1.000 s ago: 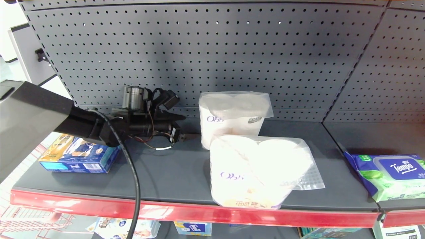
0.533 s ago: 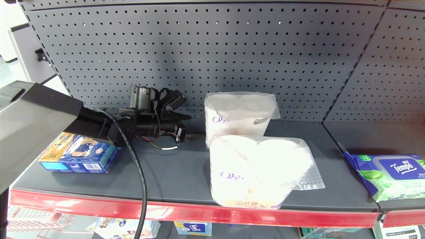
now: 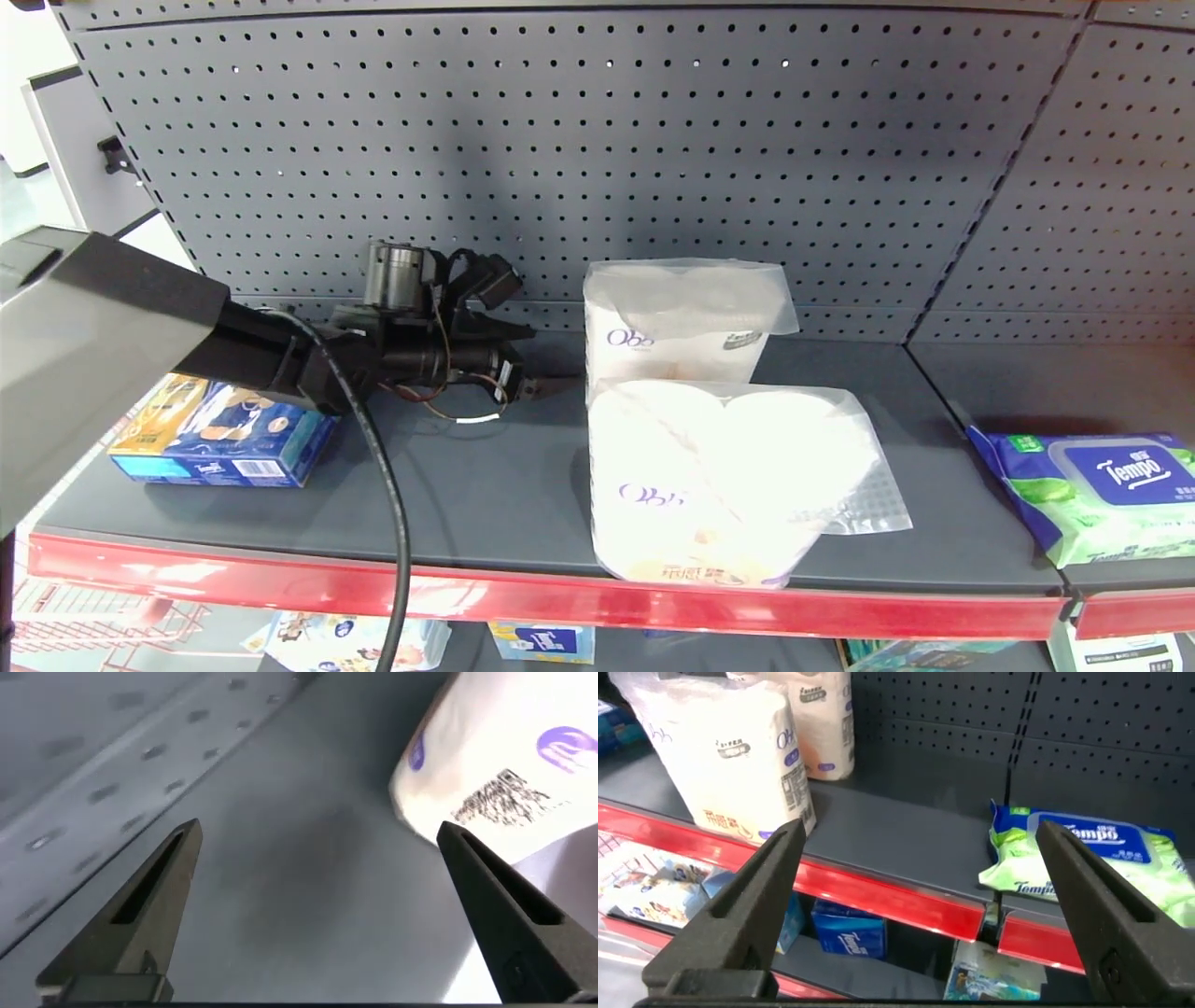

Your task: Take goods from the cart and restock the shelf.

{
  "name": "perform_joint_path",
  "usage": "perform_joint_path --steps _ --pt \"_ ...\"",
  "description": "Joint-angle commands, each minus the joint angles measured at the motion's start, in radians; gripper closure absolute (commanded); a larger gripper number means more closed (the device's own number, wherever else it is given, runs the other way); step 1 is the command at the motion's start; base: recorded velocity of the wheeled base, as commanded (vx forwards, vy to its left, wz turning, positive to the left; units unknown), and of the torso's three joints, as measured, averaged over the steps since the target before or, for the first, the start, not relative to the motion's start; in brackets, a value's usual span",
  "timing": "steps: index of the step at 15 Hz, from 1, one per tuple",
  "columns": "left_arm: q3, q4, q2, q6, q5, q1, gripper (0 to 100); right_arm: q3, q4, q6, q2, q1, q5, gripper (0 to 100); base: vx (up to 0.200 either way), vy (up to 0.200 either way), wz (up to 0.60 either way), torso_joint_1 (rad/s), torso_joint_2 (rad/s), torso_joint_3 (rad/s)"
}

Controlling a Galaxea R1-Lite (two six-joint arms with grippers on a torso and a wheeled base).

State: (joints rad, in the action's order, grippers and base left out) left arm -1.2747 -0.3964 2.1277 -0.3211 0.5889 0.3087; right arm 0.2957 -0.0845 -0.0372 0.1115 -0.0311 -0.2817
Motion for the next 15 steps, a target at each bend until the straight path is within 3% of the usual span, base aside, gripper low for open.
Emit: perform_joint_path --steps 1,2,3,4,6,7,9,10,11,13,15 --pt "0.098 0.005 -0.146 0.059 -0.008 -0.039 0 0.112 0.0 -0.067 0.221 -0.03 0.021 0 0.0 0.0 0.0 0.0 0.0 0.0" --pt "0.178 0.005 -0.241 0.131 -0.041 -0.039 0 0.135 0.0 -0.112 0.315 -0.078 0.081 0 0.0 0.0 0.0 0.0 0.0 0.0" --pt "0.233 0.005 -0.304 0.171 -0.083 -0.036 0 0.131 0.0 -0.138 0.361 -0.109 0.125 0 0.0 0.0 0.0 0.0 0.0 0.0" --pt "0.333 0.005 -0.408 0.2 -0.179 -0.031 0 0.095 0.008 -0.159 0.439 -0.124 0.154 0 0.0 0.0 0.0 0.0 0.0 0.0" --pt "0.475 0.005 -0.577 0.204 -0.293 -0.033 0 0.074 0.014 -0.161 0.547 -0.082 0.164 0 0.0 0.0 0.0 0.0 0.0 0.0" --pt "0.512 0.007 -0.627 0.206 -0.302 -0.039 0 0.086 0.02 -0.162 0.597 -0.082 0.176 0 0.0 0.0 0.0 0.0 0.0 0.0" --pt "0.638 0.039 -0.828 0.26 -0.308 -0.04 0 0.155 0.15 -0.142 0.843 -0.041 0.308 0 0.0 0.0 0.0 0.0 0.0 0.0" --pt "0.64 0.044 -0.835 0.261 -0.308 -0.04 0 0.155 0.153 -0.141 0.85 -0.038 0.309 0 0.0 0.0 0.0 0.0 0.0 0.0" --pt "0.679 0.175 -0.977 0.27 -0.357 -0.04 0 0.184 0.201 -0.073 0.99 0.065 0.346 0 0.0 0.0 0.0 0.0 0.0 0.0" --pt "0.686 0.278 -1.068 0.272 -0.385 -0.04 0 0.207 0.223 -0.007 1.079 0.169 0.371 0 0.0 0.0 0.0 0.0 0.0 0.0" --pt "0.695 0.329 -1.137 0.304 -0.409 -0.04 0 0.235 0.232 0.053 1.154 0.355 0.414 0 0.0 0.0 0.0 0.0 0.0 0.0"
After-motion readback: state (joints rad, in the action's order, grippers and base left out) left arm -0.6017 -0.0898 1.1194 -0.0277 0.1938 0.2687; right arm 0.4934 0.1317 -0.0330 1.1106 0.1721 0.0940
